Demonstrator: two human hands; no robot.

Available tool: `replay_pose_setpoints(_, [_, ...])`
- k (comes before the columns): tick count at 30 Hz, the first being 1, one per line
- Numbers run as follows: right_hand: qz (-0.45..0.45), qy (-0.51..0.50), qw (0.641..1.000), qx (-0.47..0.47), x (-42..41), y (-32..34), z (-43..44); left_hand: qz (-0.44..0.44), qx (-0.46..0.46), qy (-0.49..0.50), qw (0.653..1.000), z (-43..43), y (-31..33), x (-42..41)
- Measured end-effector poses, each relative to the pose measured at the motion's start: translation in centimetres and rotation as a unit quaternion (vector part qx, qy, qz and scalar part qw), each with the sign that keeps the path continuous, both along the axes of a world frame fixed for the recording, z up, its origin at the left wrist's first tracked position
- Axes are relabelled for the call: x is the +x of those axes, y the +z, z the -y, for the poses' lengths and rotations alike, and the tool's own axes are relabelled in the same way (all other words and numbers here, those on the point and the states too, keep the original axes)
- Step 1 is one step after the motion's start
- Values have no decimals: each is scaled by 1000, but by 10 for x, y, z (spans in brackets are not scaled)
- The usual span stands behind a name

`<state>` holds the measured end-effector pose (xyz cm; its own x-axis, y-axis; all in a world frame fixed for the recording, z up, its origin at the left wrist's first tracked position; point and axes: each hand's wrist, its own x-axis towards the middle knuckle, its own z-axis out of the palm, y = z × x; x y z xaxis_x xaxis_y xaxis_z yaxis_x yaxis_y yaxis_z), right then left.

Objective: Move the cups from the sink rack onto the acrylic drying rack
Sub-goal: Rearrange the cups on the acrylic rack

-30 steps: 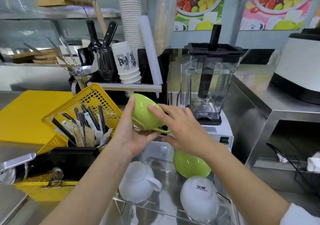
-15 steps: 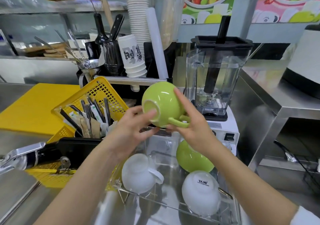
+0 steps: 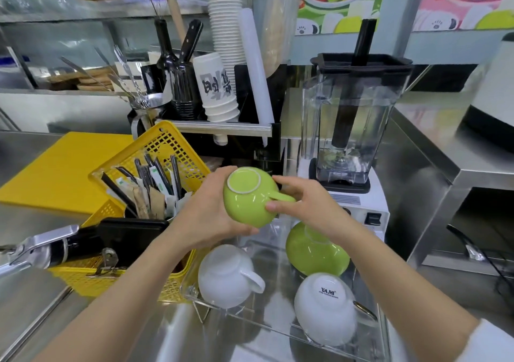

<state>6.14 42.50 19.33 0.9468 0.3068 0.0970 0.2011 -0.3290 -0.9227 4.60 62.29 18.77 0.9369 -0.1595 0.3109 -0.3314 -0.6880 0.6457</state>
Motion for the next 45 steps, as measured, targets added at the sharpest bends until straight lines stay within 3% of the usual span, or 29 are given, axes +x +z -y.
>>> replay_pose_setpoints(5, [21,-20,987,-156,7,-17,-7,-99,83,23,991,-3,-10,7])
replay_pose_setpoints(10, [33,-6,971,-238,17,-23,-6,-112,146,57,981,3,-23,13])
replay_pose_setpoints(23, [30,-2,946,-323,23,-37,-5,-122,166,15,978,7,-43,32])
replay_pose_setpoints(39, [29,-11,932,-361,24,-41,-9,-151,270,9,951,13,-32,31])
replay_pose_setpoints(45, [31,-25,932,-361,21,-42,-11,-190,217,-9,957,9,-32,31])
